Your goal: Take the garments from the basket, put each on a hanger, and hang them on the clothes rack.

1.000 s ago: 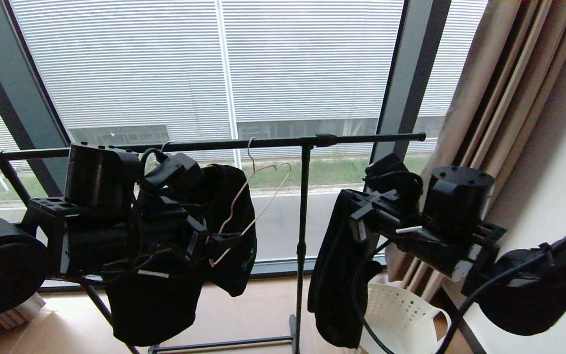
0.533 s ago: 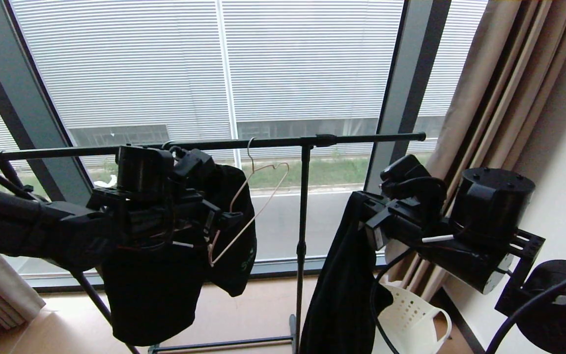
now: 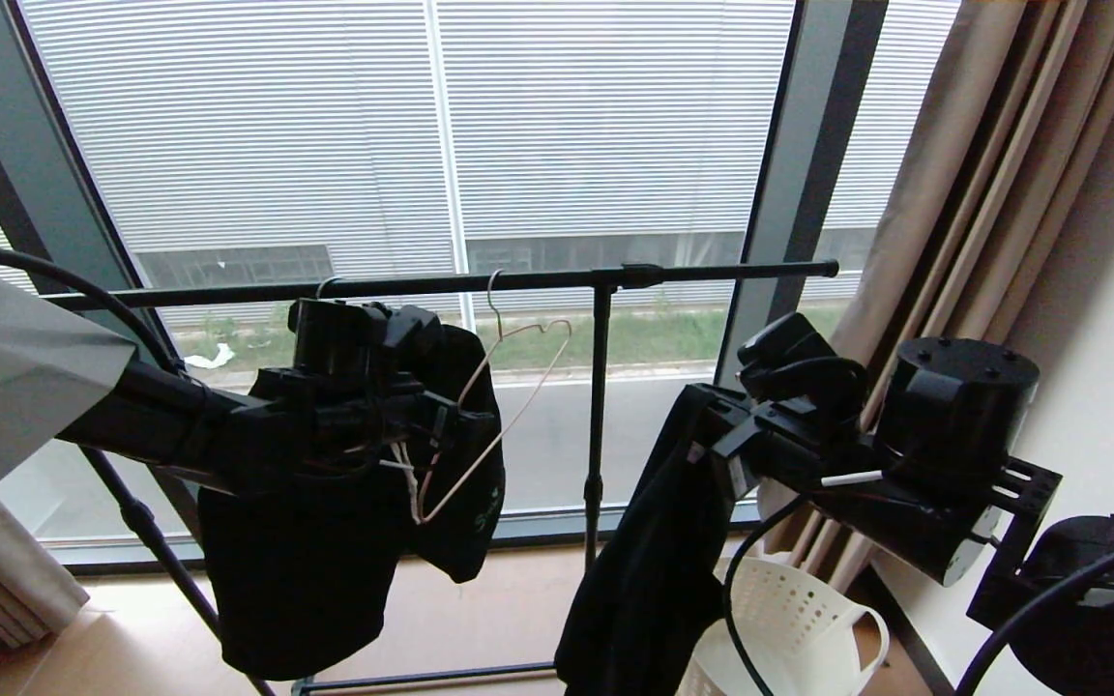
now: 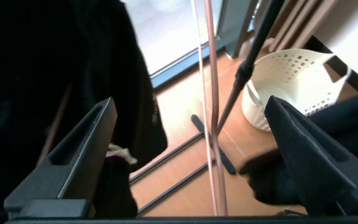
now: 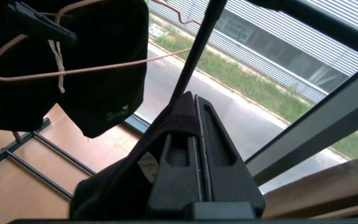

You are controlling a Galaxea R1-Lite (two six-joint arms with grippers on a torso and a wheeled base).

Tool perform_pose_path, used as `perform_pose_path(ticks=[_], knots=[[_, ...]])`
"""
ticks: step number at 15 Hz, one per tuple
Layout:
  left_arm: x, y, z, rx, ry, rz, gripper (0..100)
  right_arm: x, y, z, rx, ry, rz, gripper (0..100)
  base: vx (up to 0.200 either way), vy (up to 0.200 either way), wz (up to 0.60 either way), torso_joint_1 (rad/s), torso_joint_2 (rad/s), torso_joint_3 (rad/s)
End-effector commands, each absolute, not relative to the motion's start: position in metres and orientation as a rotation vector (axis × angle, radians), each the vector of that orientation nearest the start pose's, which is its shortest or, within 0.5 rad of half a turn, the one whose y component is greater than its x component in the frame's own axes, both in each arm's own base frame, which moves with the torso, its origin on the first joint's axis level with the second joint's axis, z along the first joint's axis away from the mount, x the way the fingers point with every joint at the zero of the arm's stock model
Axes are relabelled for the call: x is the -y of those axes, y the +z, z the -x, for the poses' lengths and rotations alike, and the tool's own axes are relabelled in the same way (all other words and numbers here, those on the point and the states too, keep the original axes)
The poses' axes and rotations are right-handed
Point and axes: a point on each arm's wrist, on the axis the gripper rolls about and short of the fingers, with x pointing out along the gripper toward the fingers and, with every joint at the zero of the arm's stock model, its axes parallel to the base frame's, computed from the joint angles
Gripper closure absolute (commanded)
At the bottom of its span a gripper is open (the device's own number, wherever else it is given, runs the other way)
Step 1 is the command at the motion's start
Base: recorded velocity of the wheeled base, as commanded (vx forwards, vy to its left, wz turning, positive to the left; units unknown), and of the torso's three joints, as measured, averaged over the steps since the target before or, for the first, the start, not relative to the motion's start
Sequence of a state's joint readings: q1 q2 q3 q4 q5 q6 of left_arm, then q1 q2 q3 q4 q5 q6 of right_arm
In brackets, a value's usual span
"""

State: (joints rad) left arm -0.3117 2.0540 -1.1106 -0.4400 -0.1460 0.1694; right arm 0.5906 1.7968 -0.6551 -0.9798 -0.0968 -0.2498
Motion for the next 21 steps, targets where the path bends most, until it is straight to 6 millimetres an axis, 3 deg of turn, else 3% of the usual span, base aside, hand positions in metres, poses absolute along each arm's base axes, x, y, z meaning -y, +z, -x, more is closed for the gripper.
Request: perform_pose_path(ticks=[1,7,8,18,21], knots=[[0.127,0.111,-0.377,-0.482,-0.496,-0.206,0,-0.172,0.145,-0.259,-0.101,0.513,0.303,100,0.0,0.0,0.0,0.0,0.0,0.0],[0.131,0.107,-0.383,-0.485,-0.497,-0.199,0,-0.173,0.143,-0.259,-0.103,0.518,0.304,100,0.0,0.0,0.0,0.0,0.0,0.0],[0.131,0.106,-0.383,-0.487,-0.497,-0.193,100,-0.173,0.144,-0.259,-0.102,0.517,0.304,100,0.0,0.0,0.0,0.0,0.0,0.0],[0.133,0.108,-0.381,-0.492,-0.495,-0.165,100,-0.173,0.143,-0.259,-0.106,0.518,0.305,100,0.0,0.0,0.0,0.0,0.0,0.0],[0.131,0.12,-0.373,-0.47,-0.495,-0.159,100,-0.173,0.143,-0.259,-0.106,0.518,0.305,100,0.0,0.0,0.0,0.0,0.0,0.0]])
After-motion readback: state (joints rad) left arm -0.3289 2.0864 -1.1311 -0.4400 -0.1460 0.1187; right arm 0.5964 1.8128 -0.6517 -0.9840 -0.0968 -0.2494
